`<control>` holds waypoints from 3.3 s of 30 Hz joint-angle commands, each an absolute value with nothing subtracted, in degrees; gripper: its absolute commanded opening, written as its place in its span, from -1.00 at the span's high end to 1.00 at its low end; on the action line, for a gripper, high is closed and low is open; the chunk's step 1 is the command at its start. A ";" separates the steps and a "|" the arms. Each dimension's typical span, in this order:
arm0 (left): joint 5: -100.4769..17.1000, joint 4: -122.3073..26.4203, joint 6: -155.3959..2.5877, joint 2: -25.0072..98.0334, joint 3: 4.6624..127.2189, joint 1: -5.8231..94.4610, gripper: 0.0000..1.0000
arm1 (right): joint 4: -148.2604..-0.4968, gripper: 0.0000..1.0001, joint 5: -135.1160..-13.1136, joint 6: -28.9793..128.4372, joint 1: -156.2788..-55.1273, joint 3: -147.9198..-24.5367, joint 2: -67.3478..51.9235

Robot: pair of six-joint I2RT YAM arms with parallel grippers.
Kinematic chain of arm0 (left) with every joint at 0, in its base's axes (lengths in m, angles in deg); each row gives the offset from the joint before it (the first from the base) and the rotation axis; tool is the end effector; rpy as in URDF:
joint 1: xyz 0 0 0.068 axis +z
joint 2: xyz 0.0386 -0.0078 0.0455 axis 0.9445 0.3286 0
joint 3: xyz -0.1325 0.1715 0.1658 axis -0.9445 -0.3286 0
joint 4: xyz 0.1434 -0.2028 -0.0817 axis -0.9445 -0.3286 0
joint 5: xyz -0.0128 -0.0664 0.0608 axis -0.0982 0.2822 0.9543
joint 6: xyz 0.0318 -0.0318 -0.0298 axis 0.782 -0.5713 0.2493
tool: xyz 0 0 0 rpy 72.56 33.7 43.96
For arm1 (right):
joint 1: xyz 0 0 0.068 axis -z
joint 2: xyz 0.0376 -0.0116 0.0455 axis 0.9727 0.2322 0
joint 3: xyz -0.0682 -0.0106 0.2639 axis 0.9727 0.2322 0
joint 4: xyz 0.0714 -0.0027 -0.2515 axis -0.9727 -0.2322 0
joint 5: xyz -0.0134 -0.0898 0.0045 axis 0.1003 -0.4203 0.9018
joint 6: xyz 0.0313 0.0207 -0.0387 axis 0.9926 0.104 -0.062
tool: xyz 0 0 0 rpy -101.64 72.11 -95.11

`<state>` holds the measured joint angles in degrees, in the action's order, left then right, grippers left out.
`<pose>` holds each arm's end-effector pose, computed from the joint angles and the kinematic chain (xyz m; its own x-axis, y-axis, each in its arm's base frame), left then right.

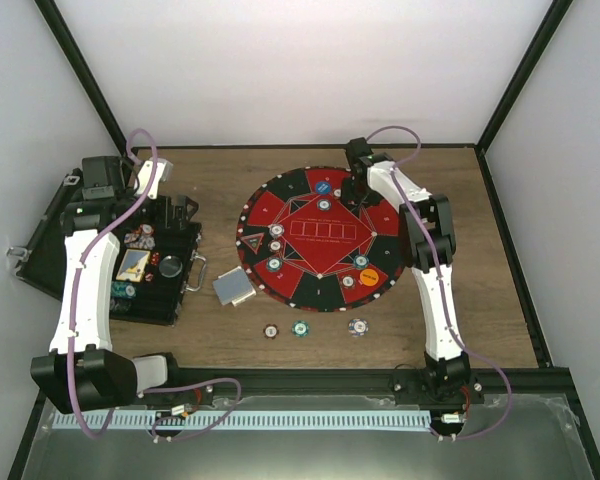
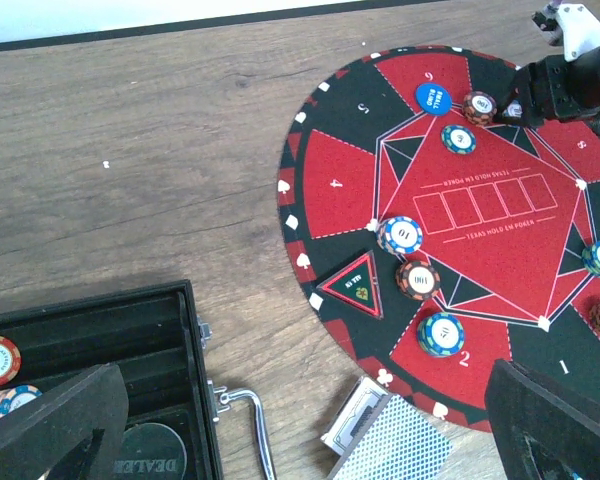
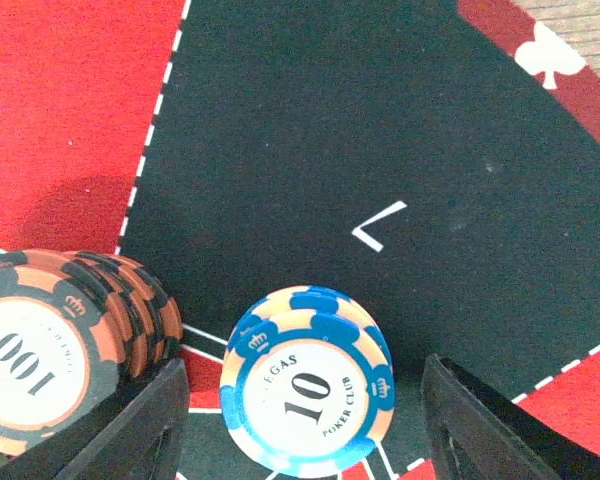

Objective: Distribute texas hold em gaming equipment

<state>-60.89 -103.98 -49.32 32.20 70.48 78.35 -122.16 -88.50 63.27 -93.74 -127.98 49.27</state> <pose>0.2427 0.0155 0.3682 -0.6632 0.1516 -0.7329 0.3789 0.9125 -0.1541 0.4846 0.1453 0.1573 -0.9246 0.0759 -0.3733 0.0732 0.9971 0.0215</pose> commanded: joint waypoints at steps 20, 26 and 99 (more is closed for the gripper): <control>-63.98 -102.88 -48.21 31.50 69.01 78.61 -1.00 | -123.50 -0.40 -91.46 82.43 -116.49 -71.51 -3.89; -64.54 -102.78 -48.34 31.76 69.30 78.65 -1.00 | -127.28 -0.51 -90.69 95.42 -127.29 -61.03 -9.83; -62.54 -106.10 -45.48 31.59 70.24 78.74 -1.00 | -117.52 0.48 -91.14 73.14 -101.06 -75.12 1.03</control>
